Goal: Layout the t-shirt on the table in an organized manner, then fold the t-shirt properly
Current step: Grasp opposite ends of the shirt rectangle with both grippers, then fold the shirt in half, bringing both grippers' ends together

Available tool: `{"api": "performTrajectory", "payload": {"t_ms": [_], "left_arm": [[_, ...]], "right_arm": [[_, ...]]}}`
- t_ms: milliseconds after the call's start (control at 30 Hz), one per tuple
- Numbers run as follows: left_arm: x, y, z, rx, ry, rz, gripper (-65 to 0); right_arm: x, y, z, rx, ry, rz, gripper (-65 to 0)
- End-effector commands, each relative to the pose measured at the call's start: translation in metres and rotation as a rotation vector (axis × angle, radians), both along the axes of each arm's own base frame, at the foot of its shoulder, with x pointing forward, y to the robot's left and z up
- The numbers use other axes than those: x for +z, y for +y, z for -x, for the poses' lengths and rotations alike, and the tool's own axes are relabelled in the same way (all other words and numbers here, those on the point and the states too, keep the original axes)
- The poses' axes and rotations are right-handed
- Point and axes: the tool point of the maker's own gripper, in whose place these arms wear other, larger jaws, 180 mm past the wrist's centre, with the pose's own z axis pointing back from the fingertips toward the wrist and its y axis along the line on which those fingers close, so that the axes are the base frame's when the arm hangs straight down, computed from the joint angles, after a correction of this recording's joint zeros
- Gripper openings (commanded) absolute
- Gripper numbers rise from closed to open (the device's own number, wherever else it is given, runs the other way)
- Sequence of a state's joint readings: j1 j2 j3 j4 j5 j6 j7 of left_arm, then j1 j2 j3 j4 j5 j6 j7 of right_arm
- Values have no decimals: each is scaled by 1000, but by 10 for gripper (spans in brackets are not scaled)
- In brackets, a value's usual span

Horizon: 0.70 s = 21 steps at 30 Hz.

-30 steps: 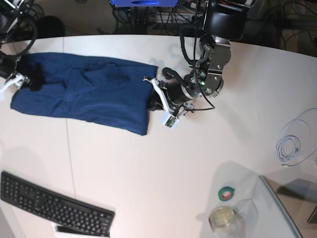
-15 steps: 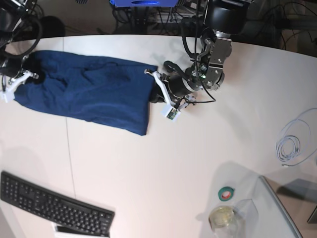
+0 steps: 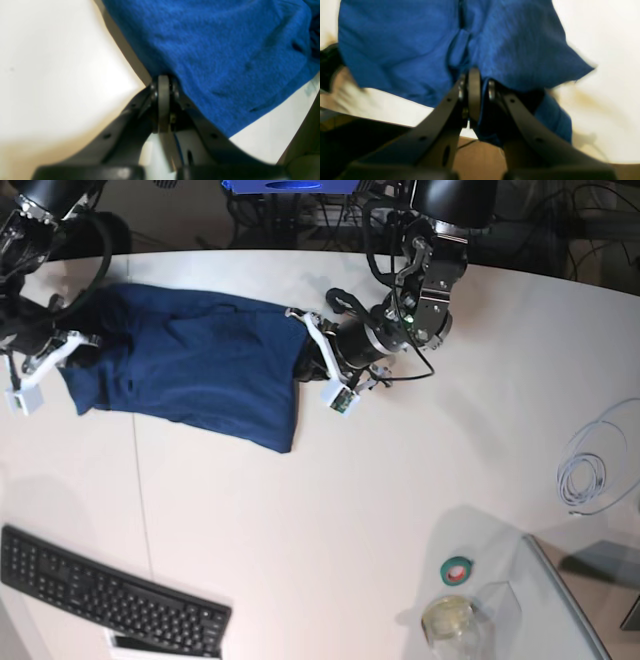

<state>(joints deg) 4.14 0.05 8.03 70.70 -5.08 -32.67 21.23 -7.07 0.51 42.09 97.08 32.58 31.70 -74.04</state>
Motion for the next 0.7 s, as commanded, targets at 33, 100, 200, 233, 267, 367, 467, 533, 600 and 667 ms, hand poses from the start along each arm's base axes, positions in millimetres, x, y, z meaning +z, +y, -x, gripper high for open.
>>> {"api": "performTrajectory", "payload": {"t_ms": [33,100,200,233,267,367,467,533,600,667], "left_arm": [[12,-18,-2,-33,-32,41,-650],[12,-25,2,-57,-31,43,-650],[12,-26,3,-62,-31,44,-650],[12,-26,3,-62,-31,44,-650],[13,-26,2,-62,-35,45,-650],[12,-23,4,-53,-29,43,-650],[9,-15,6,-55,-29,27,-650],[8,-14,6,-55,-28,26,-650],[8,-14,6,-56,-26,25,-650],[7,-10,6,-55,-26,16,-650]], "right_arm": [[23,14,-19,29,-72,9,-650],[30,37,-25,56,-82,-13,-650],[31,70,-30,57,-72,-84,-650],[31,79,-32,61,-70,-103,-650],[32,89,-35,74,-71,-119,-650],[34,113,-43,86,-85,-155,-650],[33,133,-46,88,-91,-185,-650],[28,141,-49,78,-90,-201,-650],[16,148,-50,67,-73,-220,-650],[7,155,-51,69,-58,-236,-650]]}}
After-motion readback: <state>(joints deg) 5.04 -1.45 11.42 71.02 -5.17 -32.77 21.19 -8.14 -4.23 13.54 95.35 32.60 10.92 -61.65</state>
